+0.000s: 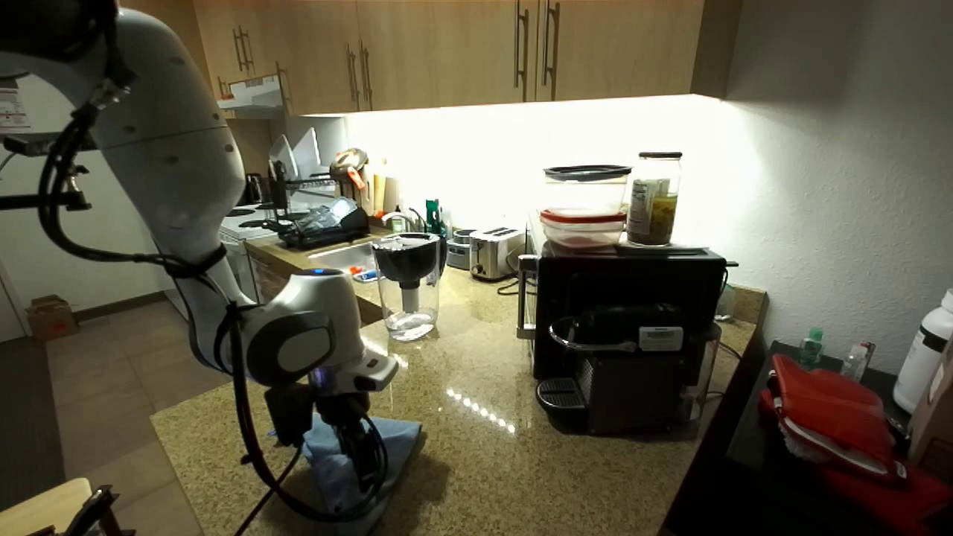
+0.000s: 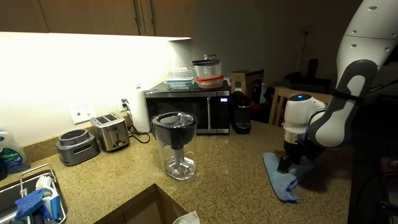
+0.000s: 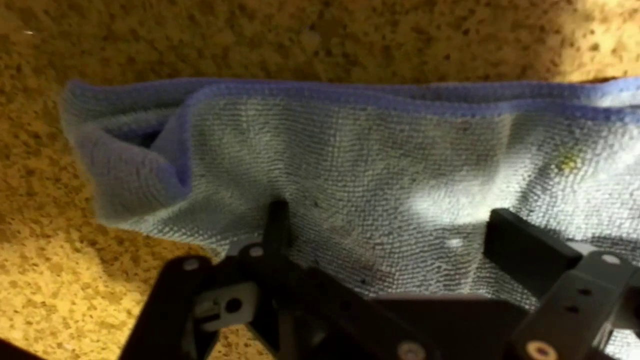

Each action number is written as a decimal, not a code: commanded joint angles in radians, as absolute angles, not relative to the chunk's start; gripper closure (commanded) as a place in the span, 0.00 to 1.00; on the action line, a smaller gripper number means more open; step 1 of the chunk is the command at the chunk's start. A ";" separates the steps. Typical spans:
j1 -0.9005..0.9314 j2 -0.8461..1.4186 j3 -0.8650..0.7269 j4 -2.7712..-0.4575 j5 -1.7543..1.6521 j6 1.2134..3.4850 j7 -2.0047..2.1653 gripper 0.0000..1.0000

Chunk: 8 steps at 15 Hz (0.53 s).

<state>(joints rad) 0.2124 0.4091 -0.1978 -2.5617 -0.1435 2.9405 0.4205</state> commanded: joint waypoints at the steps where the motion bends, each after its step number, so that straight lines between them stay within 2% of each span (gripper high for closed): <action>1: 0.208 0.471 -0.155 -2.482 -0.094 2.961 0.372 0.00; 8: 0.194 0.552 -0.113 -2.290 -0.088 2.918 0.317 0.00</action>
